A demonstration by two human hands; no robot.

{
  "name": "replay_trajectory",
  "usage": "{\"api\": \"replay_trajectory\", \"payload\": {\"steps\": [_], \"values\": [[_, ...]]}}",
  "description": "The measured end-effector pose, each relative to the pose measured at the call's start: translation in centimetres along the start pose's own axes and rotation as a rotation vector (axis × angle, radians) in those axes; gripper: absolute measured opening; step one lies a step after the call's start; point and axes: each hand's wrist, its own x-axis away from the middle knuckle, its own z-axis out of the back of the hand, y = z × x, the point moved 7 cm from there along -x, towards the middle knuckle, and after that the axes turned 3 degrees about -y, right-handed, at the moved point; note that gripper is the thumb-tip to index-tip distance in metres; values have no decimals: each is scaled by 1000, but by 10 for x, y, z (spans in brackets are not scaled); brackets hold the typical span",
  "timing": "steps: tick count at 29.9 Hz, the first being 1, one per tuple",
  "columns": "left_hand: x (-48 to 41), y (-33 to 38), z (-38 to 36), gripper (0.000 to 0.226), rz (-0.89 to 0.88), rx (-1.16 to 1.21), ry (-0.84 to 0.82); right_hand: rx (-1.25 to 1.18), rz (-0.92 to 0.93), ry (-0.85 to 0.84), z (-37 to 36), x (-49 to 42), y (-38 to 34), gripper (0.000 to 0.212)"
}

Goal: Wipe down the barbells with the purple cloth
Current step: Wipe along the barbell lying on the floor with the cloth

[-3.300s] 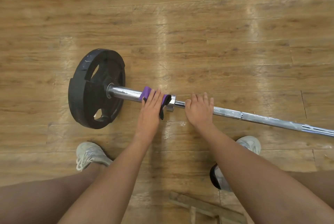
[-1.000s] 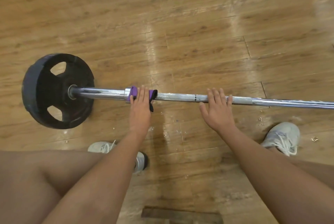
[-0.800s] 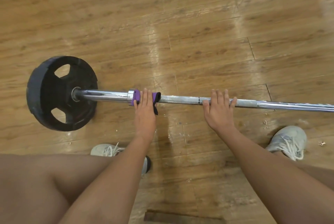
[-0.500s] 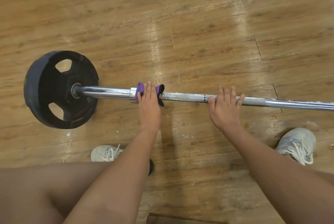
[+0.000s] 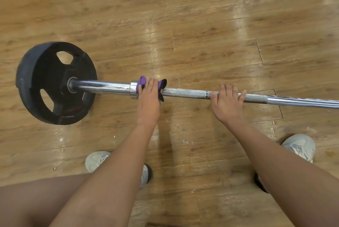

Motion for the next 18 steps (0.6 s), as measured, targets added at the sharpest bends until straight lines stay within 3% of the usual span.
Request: {"api": "replay_trajectory", "payload": {"steps": [6, 13, 18], "values": [[15, 2, -9, 71, 43, -14, 34, 12, -4, -12, 2, -6, -3, 62], [-16, 2, -5, 45, -32, -30, 33, 9, -7, 9, 4, -10, -3, 61], [-3, 0, -10, 62, -44, 12, 26, -11, -14, 4, 5, -14, -4, 61]]}}
